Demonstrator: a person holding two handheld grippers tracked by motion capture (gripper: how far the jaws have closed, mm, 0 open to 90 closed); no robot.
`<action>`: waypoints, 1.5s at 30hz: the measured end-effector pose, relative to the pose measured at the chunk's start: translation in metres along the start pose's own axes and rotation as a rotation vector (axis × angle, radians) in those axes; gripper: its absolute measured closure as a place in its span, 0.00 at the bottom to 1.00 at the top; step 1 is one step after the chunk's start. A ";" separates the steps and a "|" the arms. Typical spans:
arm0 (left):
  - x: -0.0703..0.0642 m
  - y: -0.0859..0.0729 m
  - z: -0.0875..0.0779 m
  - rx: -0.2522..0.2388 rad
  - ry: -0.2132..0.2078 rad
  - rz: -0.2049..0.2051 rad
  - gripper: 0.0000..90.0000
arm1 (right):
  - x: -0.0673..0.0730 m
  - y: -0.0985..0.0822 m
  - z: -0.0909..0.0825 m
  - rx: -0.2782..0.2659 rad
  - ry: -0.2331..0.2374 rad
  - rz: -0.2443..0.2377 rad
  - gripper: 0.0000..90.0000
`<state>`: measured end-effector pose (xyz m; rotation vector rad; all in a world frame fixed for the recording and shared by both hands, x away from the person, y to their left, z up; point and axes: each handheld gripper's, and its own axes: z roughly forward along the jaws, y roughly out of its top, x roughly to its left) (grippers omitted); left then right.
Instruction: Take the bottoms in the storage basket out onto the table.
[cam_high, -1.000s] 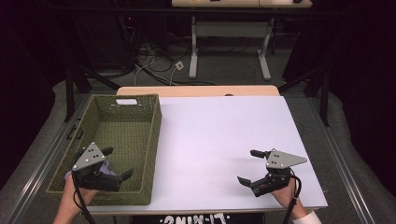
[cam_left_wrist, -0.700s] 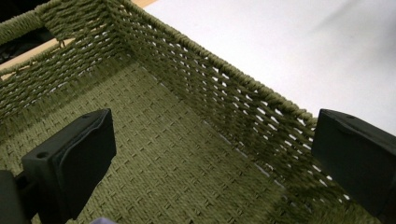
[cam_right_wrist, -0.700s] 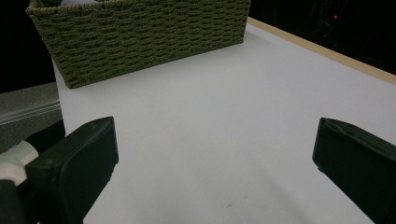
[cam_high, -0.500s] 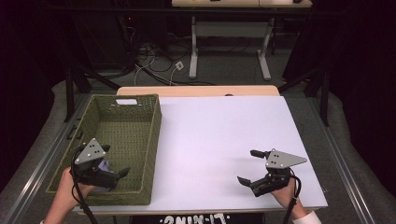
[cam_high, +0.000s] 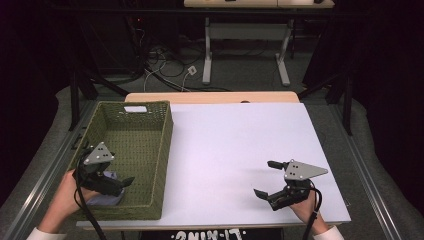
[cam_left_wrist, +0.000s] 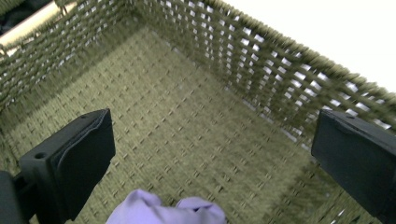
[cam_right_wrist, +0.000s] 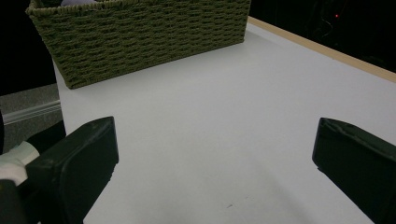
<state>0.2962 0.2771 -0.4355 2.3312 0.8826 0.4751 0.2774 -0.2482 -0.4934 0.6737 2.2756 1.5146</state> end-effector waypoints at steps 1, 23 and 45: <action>0.002 0.000 0.001 0.015 -0.002 0.001 0.00 | 0.000 0.000 0.000 0.000 -0.001 0.001 0.00; 0.026 -0.009 -0.003 0.165 -0.004 0.007 0.00 | 0.001 0.000 0.002 0.006 0.006 0.005 0.00; 0.038 -0.025 0.011 0.339 -0.016 0.032 0.00 | 0.001 0.000 0.001 0.005 0.004 0.002 0.00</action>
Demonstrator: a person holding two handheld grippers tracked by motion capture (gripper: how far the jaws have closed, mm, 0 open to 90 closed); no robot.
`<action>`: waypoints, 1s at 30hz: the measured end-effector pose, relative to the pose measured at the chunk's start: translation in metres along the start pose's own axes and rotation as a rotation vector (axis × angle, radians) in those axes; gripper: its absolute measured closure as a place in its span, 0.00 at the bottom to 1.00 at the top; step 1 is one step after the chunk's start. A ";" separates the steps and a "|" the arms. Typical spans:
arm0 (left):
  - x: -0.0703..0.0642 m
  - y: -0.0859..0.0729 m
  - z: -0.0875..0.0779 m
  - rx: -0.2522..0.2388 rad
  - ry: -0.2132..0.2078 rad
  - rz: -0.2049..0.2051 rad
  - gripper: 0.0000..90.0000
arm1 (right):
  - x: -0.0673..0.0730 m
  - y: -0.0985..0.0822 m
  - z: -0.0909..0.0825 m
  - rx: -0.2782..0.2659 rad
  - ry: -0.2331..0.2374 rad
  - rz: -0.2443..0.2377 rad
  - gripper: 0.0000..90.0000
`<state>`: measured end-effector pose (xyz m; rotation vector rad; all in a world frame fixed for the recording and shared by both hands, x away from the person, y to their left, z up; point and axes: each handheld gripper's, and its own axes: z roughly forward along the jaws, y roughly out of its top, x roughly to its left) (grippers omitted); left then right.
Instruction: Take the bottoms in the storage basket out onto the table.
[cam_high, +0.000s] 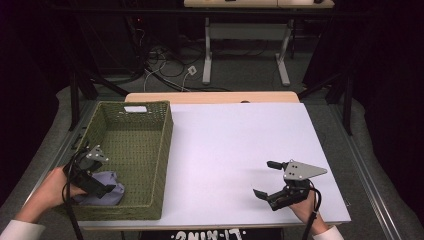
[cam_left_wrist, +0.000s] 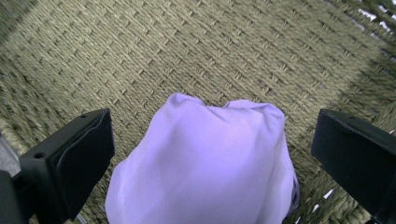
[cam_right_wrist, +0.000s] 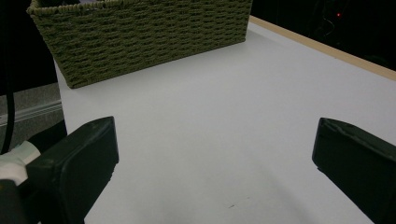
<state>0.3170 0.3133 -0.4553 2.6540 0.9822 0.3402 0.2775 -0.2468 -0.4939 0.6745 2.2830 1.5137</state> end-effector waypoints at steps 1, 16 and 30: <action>0.001 0.000 0.001 0.005 -0.005 -0.004 0.00 | 0.000 0.000 0.000 0.003 -0.001 -0.002 0.00; 0.008 -0.002 0.015 0.125 -0.018 -0.006 0.00 | 0.001 0.000 0.001 0.006 -0.003 -0.004 0.00; 0.012 -0.003 0.028 0.224 -0.039 -0.020 0.00 | 0.001 0.000 0.001 0.000 0.000 -0.003 0.00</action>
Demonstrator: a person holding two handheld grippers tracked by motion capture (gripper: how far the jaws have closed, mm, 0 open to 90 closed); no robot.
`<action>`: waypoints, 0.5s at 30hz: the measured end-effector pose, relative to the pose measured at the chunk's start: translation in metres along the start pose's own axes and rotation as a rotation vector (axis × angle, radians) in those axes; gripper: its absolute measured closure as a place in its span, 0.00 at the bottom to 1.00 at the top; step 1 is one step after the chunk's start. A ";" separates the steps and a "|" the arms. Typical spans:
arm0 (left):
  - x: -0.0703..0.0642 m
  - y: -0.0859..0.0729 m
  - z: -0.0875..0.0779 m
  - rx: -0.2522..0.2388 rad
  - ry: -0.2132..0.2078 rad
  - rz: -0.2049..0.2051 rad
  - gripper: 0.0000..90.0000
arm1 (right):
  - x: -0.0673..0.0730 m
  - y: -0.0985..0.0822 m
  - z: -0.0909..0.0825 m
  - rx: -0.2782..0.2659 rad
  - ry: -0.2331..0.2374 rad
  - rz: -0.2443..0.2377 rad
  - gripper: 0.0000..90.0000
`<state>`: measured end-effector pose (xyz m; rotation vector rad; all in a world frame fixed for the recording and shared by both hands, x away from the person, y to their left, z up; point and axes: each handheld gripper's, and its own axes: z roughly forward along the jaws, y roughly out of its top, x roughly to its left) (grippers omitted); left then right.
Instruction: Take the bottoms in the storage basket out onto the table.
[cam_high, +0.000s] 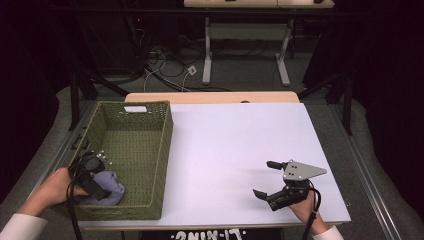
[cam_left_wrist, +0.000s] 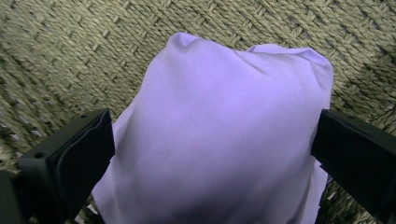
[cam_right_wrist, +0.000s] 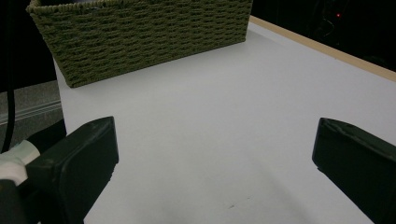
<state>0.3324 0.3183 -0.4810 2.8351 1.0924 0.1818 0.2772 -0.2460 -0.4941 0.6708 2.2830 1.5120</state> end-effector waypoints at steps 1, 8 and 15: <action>0.000 0.000 0.001 0.007 0.000 0.000 0.00 | 0.000 0.000 0.000 0.000 0.000 -0.001 0.00; 0.000 0.000 0.005 0.046 -0.007 0.000 0.00 | 0.000 0.000 0.000 0.000 0.001 -0.001 0.00; 0.000 0.003 0.007 0.098 -0.011 -0.024 0.00 | 0.000 0.000 0.000 0.000 0.000 -0.003 0.00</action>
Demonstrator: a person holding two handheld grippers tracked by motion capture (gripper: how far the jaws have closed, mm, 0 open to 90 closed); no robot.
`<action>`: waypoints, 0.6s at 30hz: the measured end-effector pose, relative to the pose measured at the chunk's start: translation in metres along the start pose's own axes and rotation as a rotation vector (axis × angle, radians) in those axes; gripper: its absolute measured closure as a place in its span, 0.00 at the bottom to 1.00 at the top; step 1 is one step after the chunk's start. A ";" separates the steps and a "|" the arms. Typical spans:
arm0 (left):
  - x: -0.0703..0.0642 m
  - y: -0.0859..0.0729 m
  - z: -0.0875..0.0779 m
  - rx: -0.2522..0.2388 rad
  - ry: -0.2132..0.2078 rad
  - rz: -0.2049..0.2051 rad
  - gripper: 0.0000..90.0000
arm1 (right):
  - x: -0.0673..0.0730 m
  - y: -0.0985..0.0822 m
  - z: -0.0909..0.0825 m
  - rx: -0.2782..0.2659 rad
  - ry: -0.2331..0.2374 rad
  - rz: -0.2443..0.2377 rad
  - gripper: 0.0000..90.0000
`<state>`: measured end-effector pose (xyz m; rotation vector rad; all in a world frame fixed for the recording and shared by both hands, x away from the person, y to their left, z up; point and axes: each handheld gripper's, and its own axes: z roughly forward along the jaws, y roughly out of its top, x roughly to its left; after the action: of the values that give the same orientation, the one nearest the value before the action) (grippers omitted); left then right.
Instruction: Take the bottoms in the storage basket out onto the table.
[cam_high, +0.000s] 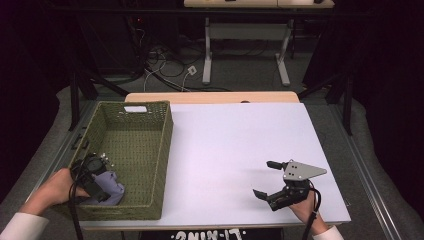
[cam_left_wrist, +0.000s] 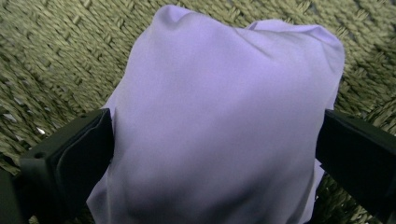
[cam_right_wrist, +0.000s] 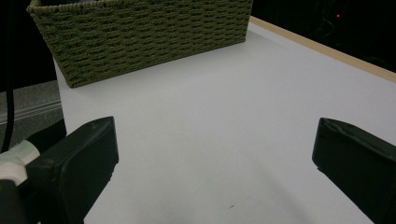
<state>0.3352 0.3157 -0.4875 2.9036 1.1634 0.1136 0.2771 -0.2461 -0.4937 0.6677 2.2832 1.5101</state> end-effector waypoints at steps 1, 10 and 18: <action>0.000 0.001 0.000 0.007 0.001 0.000 0.00 | 0.000 0.000 0.000 0.000 0.001 0.000 0.00; 0.000 0.004 0.003 0.054 -0.018 -0.001 0.01 | 0.000 0.000 -0.001 -0.001 -0.001 -0.002 0.00; -0.001 0.002 0.005 0.073 -0.025 -0.004 0.09 | 0.000 0.001 -0.001 0.000 -0.001 -0.004 0.00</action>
<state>0.3364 0.3134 -0.4922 2.9556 1.1945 0.0353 0.2769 -0.2463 -0.4929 0.6632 2.2823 1.5071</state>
